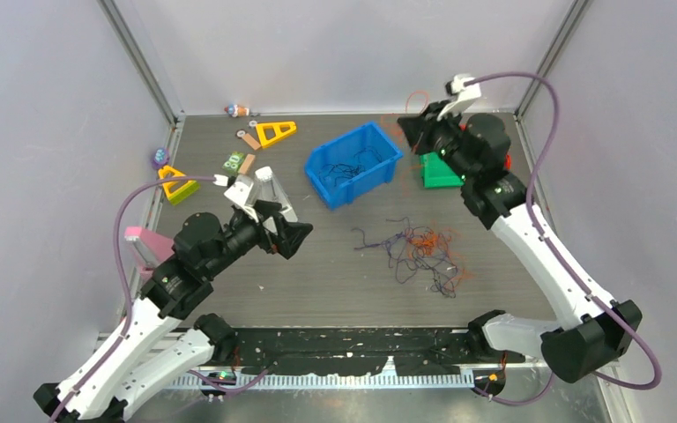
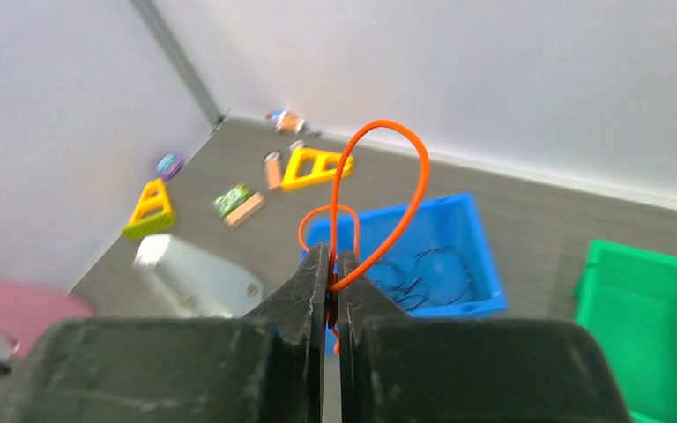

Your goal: Untangle the cables

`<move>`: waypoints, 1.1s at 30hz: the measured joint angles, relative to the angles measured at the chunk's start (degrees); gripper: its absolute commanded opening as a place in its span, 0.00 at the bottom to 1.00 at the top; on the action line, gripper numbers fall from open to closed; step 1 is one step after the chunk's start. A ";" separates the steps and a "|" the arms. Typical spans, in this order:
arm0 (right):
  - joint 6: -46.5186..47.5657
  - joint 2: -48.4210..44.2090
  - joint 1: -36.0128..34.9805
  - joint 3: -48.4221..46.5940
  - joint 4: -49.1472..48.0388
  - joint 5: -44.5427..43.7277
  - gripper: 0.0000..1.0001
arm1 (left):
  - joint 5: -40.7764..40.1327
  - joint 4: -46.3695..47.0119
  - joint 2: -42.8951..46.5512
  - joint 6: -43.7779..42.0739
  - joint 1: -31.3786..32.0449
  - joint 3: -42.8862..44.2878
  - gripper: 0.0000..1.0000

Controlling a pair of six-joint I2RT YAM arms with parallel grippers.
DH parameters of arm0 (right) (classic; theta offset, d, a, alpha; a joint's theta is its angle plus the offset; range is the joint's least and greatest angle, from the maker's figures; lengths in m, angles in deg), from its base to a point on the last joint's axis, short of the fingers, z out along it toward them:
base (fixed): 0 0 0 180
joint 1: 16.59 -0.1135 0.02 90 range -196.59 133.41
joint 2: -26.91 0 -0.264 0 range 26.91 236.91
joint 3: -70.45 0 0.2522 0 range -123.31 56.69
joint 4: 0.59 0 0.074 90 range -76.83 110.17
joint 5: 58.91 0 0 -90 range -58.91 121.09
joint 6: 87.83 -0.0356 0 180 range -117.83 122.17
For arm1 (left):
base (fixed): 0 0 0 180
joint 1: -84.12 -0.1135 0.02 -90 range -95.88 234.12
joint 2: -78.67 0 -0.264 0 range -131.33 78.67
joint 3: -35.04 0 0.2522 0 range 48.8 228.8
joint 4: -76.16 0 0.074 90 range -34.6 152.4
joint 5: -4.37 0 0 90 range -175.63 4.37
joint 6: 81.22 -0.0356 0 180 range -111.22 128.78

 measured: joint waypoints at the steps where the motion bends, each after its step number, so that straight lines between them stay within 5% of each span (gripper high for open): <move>1: -0.09 0.46 1.44 -1.46 0.46 -0.04 0.05 | -0.07 0.35 -0.11 0.11 0.00 -0.85 0.99; 16: -2.01 17.81 18.34 -17.44 3.43 -2.12 0.05 | 2.34 10.03 -6.78 2.84 0.02 -11.13 0.99; 23: -2.47 27.10 21.33 -23.74 1.25 -0.94 0.05 | 3.69 13.22 -9.79 2.97 0.02 -12.98 0.99; 33: -4.79 38.27 22.32 -20.96 -3.43 1.40 0.05 | 4.48 15.65 -11.58 2.75 0.00 -12.98 1.00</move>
